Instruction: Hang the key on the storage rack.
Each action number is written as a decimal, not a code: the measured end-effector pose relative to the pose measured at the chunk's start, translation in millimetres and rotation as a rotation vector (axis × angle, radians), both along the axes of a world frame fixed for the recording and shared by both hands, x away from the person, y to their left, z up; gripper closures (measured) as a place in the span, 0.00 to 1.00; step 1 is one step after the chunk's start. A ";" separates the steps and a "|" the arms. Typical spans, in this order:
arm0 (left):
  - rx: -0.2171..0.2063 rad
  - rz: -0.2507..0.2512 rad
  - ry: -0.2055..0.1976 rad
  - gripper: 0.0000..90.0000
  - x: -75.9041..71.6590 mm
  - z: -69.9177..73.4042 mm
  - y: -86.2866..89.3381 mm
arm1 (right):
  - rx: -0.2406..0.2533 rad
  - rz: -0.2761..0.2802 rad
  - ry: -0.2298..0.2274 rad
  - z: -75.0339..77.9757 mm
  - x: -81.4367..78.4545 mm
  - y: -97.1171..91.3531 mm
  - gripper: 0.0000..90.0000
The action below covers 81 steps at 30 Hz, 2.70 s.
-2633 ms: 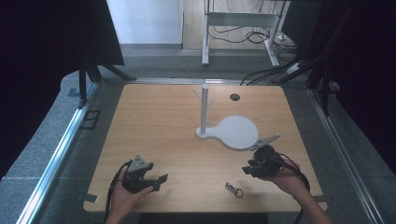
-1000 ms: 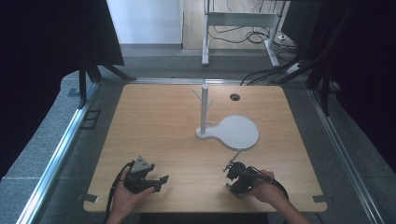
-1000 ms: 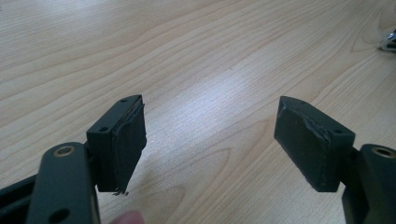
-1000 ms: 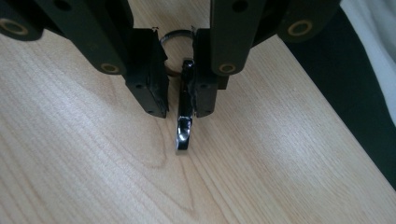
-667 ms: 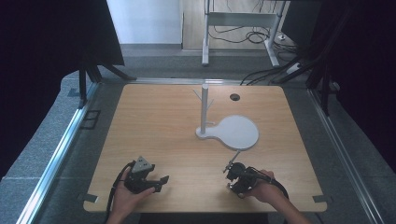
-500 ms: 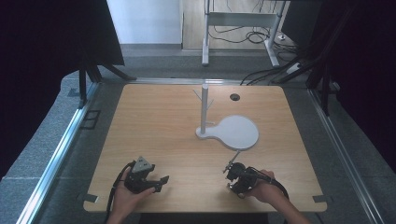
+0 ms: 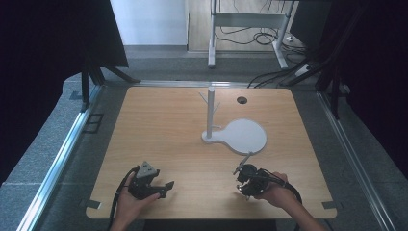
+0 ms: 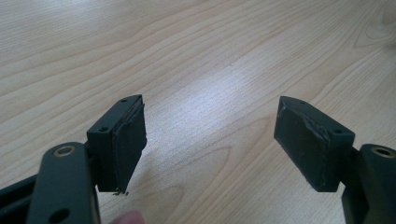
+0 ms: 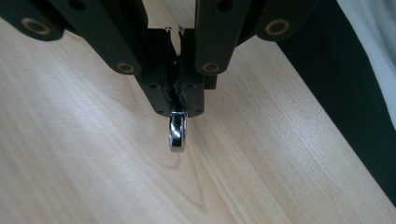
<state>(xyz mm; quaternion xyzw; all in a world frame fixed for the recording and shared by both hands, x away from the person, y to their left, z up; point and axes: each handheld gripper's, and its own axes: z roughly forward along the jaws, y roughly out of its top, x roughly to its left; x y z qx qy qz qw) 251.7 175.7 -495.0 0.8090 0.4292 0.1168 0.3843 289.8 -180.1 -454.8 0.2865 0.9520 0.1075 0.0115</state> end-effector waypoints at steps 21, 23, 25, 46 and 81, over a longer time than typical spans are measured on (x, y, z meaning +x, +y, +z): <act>0.006 -0.004 0.013 0.28 0.9 -2.6 -0.8 | -0.011 -0.064 -0.051 24.8 39.5 -12.8 0.95; 0.009 -0.006 0.016 0.28 1.0 -3.1 -1.2 | -0.018 -0.077 -0.049 25.2 46.4 -14.3 0.95; 0.009 -0.007 0.016 0.28 1.1 -3.3 -1.1 | -0.022 -0.087 -0.056 25.4 51.1 -15.1 0.95; 0.013 -0.012 0.017 0.28 1.0 -3.4 -2.0 | -0.002 -0.143 -0.087 34.3 83.4 -14.9 0.94; 0.007 -0.015 0.018 0.28 0.6 -2.2 -1.1 | 0.019 -0.232 -0.161 60.8 136.3 -10.6 0.94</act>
